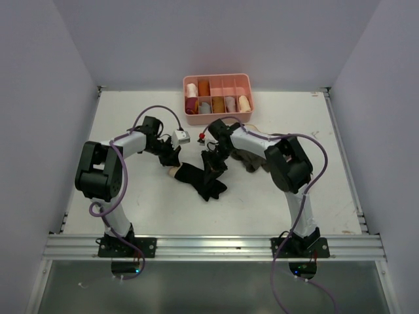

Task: Roll the underwear
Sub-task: Fold the underwear

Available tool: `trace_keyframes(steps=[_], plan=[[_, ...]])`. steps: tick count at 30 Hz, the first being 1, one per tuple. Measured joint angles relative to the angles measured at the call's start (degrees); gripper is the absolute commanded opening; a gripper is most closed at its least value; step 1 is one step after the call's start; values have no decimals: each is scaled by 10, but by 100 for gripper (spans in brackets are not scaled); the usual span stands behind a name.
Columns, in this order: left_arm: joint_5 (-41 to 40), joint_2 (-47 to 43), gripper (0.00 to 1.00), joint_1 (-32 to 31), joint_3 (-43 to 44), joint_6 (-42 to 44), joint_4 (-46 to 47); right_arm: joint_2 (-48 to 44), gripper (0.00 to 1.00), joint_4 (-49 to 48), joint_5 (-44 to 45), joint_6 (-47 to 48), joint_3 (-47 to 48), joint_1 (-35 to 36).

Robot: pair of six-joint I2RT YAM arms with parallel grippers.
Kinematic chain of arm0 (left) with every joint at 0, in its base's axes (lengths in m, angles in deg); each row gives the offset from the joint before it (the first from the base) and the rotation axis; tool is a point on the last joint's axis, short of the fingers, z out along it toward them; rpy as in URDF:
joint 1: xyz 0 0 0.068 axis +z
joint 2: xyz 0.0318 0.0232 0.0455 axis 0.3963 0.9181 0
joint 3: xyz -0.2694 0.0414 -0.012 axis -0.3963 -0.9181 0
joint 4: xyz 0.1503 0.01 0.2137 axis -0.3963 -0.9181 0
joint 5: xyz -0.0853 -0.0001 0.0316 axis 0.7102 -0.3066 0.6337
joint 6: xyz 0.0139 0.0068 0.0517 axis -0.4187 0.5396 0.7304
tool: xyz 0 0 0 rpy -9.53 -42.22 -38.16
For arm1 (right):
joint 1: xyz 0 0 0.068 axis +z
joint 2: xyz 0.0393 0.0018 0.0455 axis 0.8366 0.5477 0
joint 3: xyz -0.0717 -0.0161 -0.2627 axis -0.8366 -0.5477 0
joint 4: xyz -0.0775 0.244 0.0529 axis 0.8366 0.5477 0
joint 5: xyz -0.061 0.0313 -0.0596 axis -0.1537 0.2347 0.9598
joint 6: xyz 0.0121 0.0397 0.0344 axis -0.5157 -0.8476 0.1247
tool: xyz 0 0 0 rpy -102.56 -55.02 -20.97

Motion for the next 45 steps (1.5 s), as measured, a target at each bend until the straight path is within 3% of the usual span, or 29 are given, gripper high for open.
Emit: trace_keyframes(steps=[13,18,28,33,41,45], plan=[[-14,-15,1,-7,-16,8,18,50,17,23,-5,56,2,-19],[-19,-31,28,-8,-25,9,26,50,16,25,-7,60,3,-19],[-45,-110,42,-4,-19,-86,15,51,14,0,-59,33,-35,-14],[-17,-143,59,14,-40,-188,24,40,15,-105,-125,-43,-103,-2],[48,-110,60,129,-70,-316,25,-1,17,-368,-129,-243,-216,16],[75,-91,60,148,-76,-363,26,-3,18,-470,-106,-332,-240,25]])
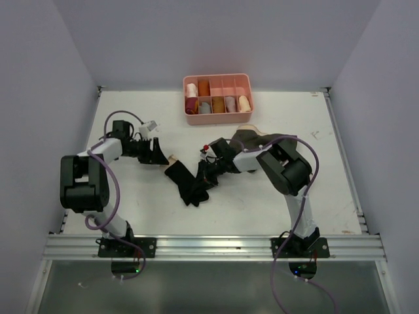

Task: Roll the underwear
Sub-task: Fold the underwear

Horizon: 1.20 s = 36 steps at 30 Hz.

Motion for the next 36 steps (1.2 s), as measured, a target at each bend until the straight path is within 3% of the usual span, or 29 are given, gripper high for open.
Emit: trace_keyframes(steps=[11,19,22,28,36], plan=[[15,35,60,7,-26,-119,58,17,16,-116,38,-104,-4,4],[-27,-29,62,80,-25,-134,62,17,16,-165,44,-127,-24,4],[-18,-44,66,97,-31,-145,68,17,16,-193,44,-138,-35,5],[11,-35,68,92,-92,-213,132,21,16,-208,48,-148,-35,9],[17,-6,66,47,-137,-321,290,27,15,-216,47,-151,-29,12]])
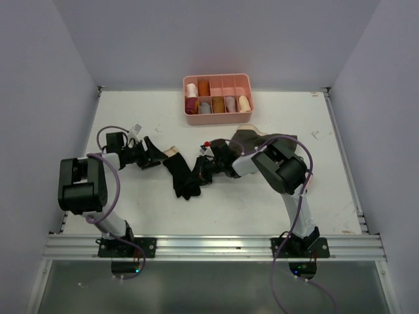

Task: Roll the underwear
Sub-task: Fold the underwear

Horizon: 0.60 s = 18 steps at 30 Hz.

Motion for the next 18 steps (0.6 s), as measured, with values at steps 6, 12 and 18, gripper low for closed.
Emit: trace_keyframes(steps=[6,12,18], plan=[[-20,31,60,-13,-4,-42,57,1,15,3,0,1,2,1],[-30,49,56,-21,-4,-62,89,7,15,9,-7,7,14,3],[-28,74,29,-23,-2,-73,120,11,15,28,-13,19,25,4]])
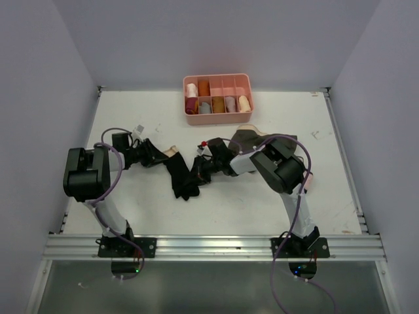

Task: Roll the underwear
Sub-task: Fold the underwear

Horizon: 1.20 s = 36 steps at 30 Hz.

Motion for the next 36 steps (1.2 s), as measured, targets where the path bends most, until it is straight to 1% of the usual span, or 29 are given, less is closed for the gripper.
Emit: trace_keyframes(steps=[1,3,4,6,12,14,15,16,18,19,23,25,27,28,33,35,36], plan=[[1,6,20,0,1,-1,2,1,15,5,-3,4,3,0],[2,16,12,0,7,2,0,3,15,14,-8,12,9,0],[4,20,6,0,12,4,-1,3,15,19,-9,15,10,0],[4,26,0,0,23,9,-6,3,15,30,-12,22,14,0],[5,43,0,-6,68,44,-57,3,18,80,-24,50,32,0],[5,49,0,-7,85,63,-82,3,21,105,-27,63,42,0],[5,51,0,-8,94,75,-96,3,24,121,-30,70,47,0],[5,53,0,-9,101,86,-106,3,36,137,-33,78,53,-1],[5,55,0,-10,111,103,-123,3,44,167,-44,91,66,-1],[5,56,0,-10,114,111,-129,3,49,184,-48,100,76,-1],[10,60,0,-10,122,129,-143,-5,52,252,-47,139,104,-1],[12,61,0,-10,124,135,-145,-13,57,285,-43,152,106,-2],[13,62,0,-10,126,141,-148,-21,66,314,-37,158,106,-4],[14,63,0,-10,128,143,-150,-24,74,325,-36,160,106,-4],[11,68,0,-10,139,151,-151,-54,75,388,-25,183,105,-6],[8,70,0,-10,143,156,-151,-62,69,417,-16,200,105,-9],[7,70,0,-10,145,159,-151,-66,63,433,-10,212,106,-11]])
